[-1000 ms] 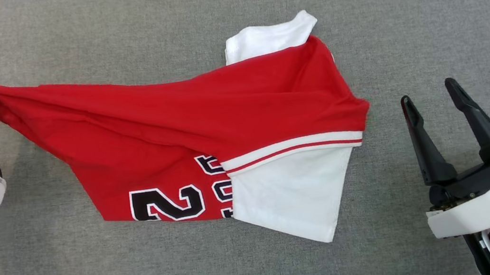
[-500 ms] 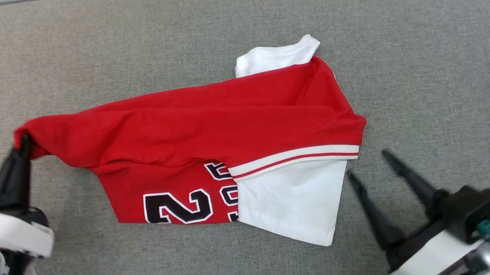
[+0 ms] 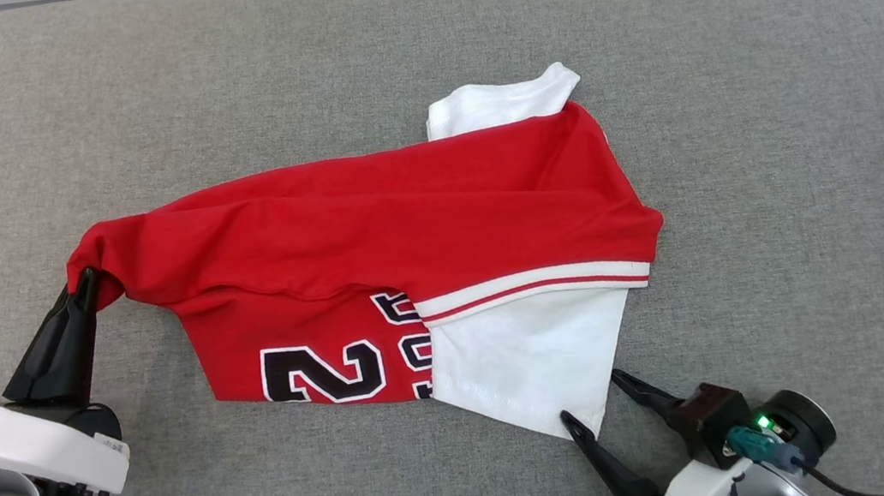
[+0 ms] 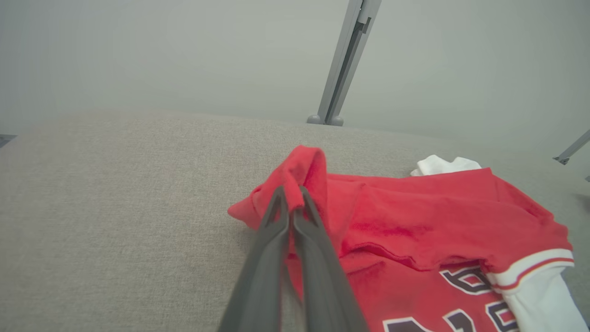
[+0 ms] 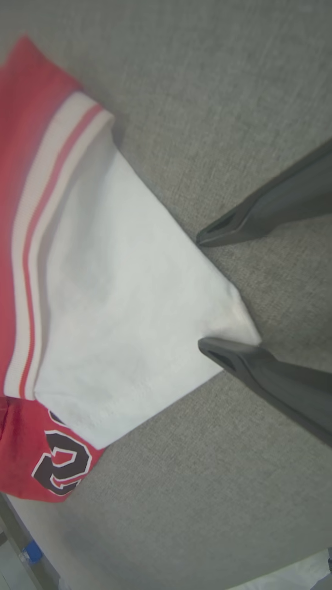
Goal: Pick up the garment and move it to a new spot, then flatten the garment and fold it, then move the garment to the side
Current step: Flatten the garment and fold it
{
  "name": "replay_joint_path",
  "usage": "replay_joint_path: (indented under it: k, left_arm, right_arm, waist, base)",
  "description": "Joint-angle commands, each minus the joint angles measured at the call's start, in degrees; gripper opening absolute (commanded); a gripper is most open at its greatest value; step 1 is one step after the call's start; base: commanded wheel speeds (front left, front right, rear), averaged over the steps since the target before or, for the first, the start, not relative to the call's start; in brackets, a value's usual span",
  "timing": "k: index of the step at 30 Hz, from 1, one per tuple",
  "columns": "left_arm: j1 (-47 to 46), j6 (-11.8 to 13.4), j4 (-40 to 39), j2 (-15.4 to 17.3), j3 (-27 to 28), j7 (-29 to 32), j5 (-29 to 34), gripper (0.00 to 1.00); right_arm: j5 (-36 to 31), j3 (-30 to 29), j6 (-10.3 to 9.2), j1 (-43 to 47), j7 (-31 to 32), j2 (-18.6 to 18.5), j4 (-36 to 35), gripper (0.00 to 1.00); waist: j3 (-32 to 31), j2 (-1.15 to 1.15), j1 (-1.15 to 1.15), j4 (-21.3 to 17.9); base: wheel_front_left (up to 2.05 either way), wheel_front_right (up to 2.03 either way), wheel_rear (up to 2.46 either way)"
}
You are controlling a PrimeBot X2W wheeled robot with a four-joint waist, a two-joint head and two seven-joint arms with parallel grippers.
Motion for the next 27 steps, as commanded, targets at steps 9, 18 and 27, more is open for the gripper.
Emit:
replay_joint_path:
  k: [9, 18, 27]
  left_arm:
    - [-0.94, 0.56, -1.02, -0.38, 2.78, -0.17, 1.96, 0.00]
    - [-0.73, 0.86, -6.06, 0.69, 8.77, -0.20, 6.96, 0.00]
    - [-6.64, 1.95, -10.55, 1.80, 10.68, 0.08, 9.62, 0.00]
  right_arm:
    - [2.47, -1.80, -0.16, -2.03, -1.55, -0.10, 8.75, 0.00]
    - [0.78, -13.72, 0.00, -8.05, -11.49, 1.10, -6.24, 0.00]
    - [-2.47, -19.09, -0.01, -20.46, -10.28, -0.20, -17.88, 0.00]
  waist:
    - [0.18, 0.00, 0.00, 0.36]
    - [-0.39, 0.00, 0.00, -0.81]
    - [-1.56, 0.00, 0.00, -2.37]
  base:
    - [0.00, 0.00, 0.00]
    - [0.00, 0.00, 0.00]
    - [0.00, 0.00, 0.00]
